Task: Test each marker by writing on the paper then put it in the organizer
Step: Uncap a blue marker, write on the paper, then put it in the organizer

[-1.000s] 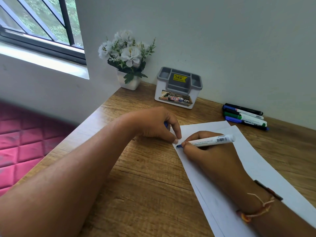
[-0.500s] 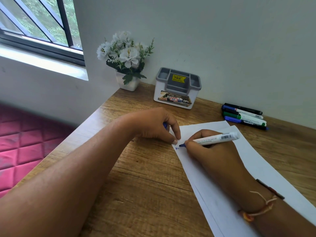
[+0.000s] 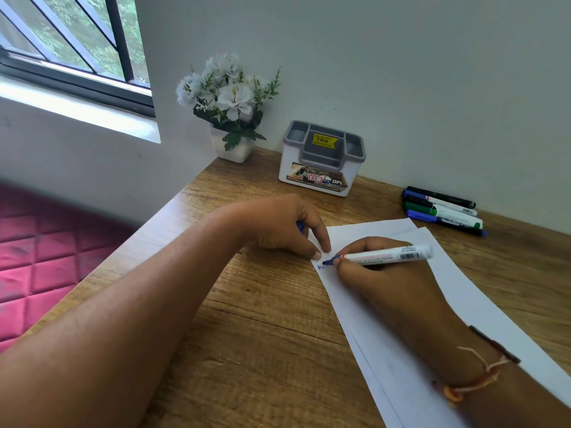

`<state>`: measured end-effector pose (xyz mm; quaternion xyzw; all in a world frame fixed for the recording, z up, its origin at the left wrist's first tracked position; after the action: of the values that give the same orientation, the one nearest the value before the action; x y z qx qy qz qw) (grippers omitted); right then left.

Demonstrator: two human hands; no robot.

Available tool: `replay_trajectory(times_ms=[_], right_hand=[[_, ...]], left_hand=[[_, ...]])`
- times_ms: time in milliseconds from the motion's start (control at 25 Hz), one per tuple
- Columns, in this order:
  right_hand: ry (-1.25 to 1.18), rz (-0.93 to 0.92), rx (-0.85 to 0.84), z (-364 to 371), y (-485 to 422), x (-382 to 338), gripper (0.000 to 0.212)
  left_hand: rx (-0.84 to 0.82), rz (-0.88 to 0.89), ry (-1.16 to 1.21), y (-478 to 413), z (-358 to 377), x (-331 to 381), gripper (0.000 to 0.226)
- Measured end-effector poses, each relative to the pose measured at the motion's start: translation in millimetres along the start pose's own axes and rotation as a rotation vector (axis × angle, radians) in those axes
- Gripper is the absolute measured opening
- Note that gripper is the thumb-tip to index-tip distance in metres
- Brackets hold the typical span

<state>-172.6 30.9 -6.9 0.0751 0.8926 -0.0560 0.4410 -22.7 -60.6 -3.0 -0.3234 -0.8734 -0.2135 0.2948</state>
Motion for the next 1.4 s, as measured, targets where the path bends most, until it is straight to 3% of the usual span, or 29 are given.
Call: replay_trajectory(times_ms=[240, 1400], right_hand=[[0.08, -0.032, -0.014, 2.8, -2.4, 0.0, 0.009], [0.027, -0.004, 0.047, -4.3, -3.6, 4.6, 0.005]], left_hand=[[-0.012, -0.005, 0.002, 0.1, 0.4, -0.3, 0.019], [-0.025, -0.009, -0.014, -2.3, 0.4, -1.0, 0.018]])
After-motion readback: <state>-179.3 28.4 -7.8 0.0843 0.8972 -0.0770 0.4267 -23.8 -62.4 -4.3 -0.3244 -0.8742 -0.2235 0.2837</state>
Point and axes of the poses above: each hand's wrist, its own y-axis away from the middle knuckle, its own z-axis out of the palm, x = y × z, the point moved 7 cm from there along -y, towards the middle knuckle
